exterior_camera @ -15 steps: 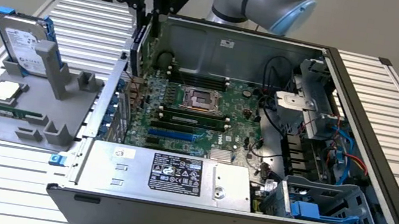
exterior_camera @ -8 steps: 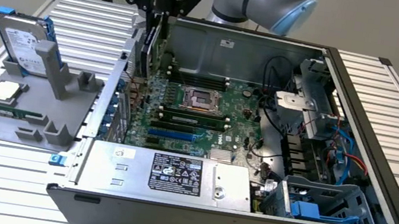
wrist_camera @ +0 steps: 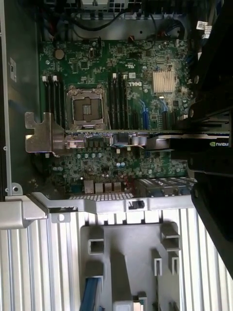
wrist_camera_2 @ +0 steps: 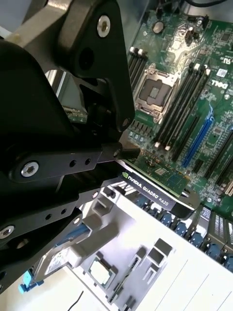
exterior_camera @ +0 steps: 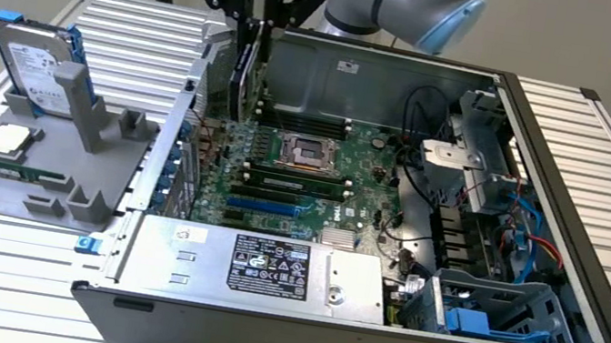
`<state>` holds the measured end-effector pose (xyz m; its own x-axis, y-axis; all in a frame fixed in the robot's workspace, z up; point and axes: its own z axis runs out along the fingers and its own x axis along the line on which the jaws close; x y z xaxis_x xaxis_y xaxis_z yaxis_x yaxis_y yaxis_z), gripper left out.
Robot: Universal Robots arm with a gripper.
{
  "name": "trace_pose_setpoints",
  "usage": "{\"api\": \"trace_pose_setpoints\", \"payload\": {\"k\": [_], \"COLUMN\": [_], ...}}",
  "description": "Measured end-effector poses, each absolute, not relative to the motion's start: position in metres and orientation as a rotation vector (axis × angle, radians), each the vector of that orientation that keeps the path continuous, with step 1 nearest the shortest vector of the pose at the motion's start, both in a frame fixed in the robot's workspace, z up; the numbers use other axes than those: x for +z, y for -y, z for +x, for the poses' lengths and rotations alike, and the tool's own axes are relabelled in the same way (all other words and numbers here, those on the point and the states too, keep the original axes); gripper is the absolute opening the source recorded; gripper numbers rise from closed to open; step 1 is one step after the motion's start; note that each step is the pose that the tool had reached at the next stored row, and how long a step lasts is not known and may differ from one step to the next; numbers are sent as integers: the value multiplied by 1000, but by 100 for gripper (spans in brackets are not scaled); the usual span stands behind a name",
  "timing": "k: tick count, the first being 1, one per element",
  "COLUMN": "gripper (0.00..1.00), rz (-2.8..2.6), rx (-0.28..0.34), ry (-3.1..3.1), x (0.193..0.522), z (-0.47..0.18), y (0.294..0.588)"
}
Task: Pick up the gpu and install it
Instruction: 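Pick up the gpu and move the gpu toward the slot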
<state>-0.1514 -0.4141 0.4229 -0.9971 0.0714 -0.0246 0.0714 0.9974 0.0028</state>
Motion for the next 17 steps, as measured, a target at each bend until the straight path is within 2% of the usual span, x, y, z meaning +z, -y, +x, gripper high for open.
{"api": "trace_pose_setpoints", "payload": {"k": [17], "gripper": [0], "rz": [111], "rx": [3], "ry": [-3115], "x": [423], "z": [-126], "y": [414]}}
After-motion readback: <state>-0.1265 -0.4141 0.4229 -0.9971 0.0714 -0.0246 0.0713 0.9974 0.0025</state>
